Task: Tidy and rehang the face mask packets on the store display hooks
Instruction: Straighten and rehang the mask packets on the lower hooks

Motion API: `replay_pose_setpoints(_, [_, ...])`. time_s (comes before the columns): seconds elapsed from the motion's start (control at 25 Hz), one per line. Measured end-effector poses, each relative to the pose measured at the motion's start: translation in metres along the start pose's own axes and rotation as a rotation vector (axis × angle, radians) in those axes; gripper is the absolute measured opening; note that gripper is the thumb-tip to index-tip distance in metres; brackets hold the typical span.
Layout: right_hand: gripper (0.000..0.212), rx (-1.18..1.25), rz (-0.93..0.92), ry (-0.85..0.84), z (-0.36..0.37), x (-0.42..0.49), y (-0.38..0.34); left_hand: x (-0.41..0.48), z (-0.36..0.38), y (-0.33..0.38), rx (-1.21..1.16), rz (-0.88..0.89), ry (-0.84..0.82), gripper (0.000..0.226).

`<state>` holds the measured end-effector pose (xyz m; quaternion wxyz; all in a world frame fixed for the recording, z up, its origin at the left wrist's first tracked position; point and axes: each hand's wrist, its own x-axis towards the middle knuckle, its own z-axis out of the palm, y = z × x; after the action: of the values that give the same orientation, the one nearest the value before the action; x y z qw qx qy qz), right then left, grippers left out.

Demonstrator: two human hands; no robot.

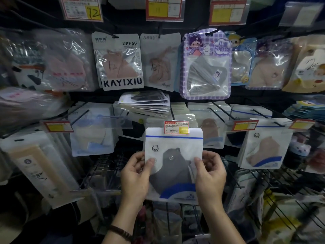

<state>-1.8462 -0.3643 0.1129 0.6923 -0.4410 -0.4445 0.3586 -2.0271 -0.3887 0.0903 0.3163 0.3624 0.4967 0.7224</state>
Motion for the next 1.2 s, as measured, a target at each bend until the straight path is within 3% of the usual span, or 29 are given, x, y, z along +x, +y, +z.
replay_pose_setpoints(0.16, [0.018, 0.085, 0.067, 0.055, -0.009, -0.002, 0.004, -0.018, -0.003, -0.014, -0.013, -0.09, -0.074, 0.029])
replay_pose_setpoints(0.36, [0.014, 0.055, 0.08, 0.107, -0.033, -0.009, 0.011, -0.027, 0.019, -0.016, -0.076, -0.107, -0.004, 0.022])
replay_pose_setpoints(0.56, [0.006, 0.068, 0.05, 0.226, -0.071, 0.005, 0.007, -0.038, 0.061, -0.024, -0.114, -0.12, -0.059, 0.023])
replay_pose_setpoints(0.92, [0.003, 0.027, 0.057, 0.325, -0.162, 0.071, -0.006, -0.064, 0.172, -0.038, 0.0, -0.099, -0.062, 0.03])
replay_pose_setpoints(1.2, [0.018, -0.133, 0.06, 0.375, -0.237, 0.136, 0.003, -0.076, 0.268, -0.048, 0.156, -0.086, -0.118, 0.015])
